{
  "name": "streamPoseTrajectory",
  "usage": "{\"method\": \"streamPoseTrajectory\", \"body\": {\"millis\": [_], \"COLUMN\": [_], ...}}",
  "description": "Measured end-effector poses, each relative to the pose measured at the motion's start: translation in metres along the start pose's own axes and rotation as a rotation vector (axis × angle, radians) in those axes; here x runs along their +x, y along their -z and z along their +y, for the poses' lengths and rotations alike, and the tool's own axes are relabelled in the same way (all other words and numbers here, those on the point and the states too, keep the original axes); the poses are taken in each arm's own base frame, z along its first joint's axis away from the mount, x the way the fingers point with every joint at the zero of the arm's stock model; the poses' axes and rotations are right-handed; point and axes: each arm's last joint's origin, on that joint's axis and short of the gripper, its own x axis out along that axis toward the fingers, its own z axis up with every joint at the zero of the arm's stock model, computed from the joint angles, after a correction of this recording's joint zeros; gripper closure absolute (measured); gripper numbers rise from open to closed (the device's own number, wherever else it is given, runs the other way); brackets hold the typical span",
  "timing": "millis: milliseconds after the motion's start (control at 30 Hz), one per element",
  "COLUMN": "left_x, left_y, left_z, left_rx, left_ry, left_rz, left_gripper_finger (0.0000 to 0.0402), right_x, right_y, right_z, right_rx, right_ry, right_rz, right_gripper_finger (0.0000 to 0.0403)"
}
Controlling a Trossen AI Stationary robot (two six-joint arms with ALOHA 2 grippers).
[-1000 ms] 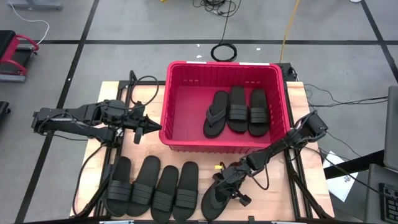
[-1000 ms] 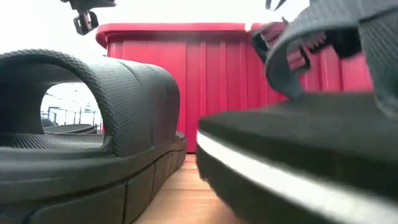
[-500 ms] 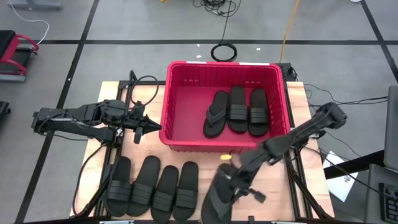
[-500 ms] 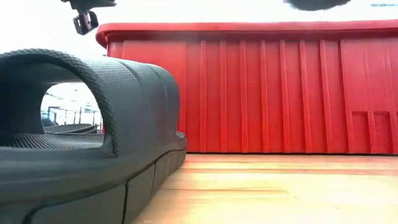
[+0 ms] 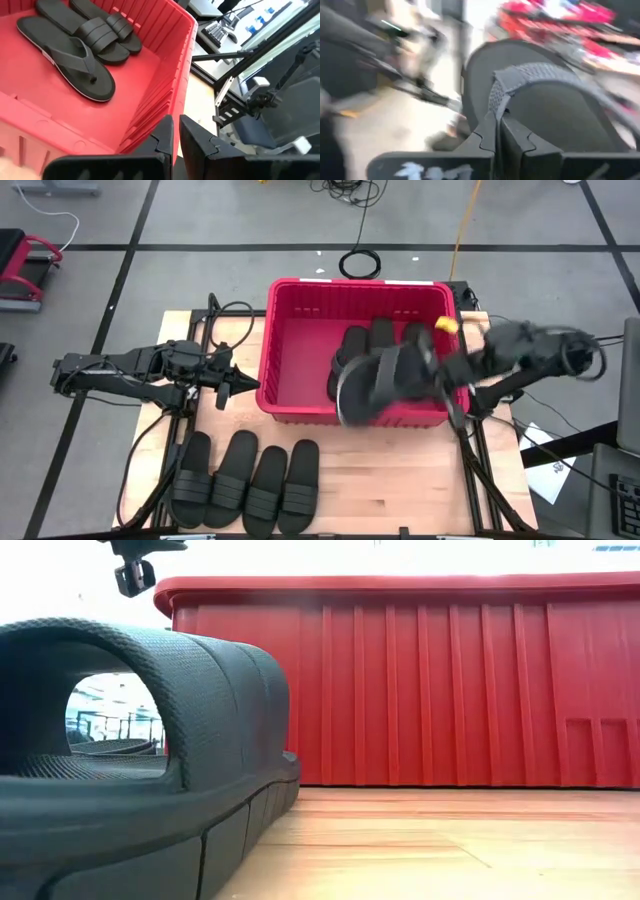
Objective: Pick and place slides into bin
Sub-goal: Put the black slipper into the red container
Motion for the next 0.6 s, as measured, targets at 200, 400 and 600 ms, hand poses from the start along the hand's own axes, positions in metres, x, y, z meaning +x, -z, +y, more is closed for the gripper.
{"method": "streamPoseTrajectory", "body": {"millis": [200,400,600], "left_x": [0.0,0.0,0.0], "left_y": [0.0,-0.004,-0.007], "left_z": [0.0,0.0,-0.002], "left_rx": [-0.032,-0.086,-0.099], "left_ry": [-0.004,-0.037,-0.023], "left_rz": [-0.003,-0.078,-0.109], "left_gripper_finger": [0.0376,0.0376,0.0376], "right_x": [-0.032,-0.038,-0.016], "right_y": [0.009,0.026,0.054], "right_z": [-0.036,-0.075,-0.118], "right_rx": [-0.124,-0.231,-0.356], "right_ry": [0.208,0.352,0.085], "right_rz": [0.21,0.42,0.56], "right_gripper_finger": [0.0403,0.0403,0.0403]}}
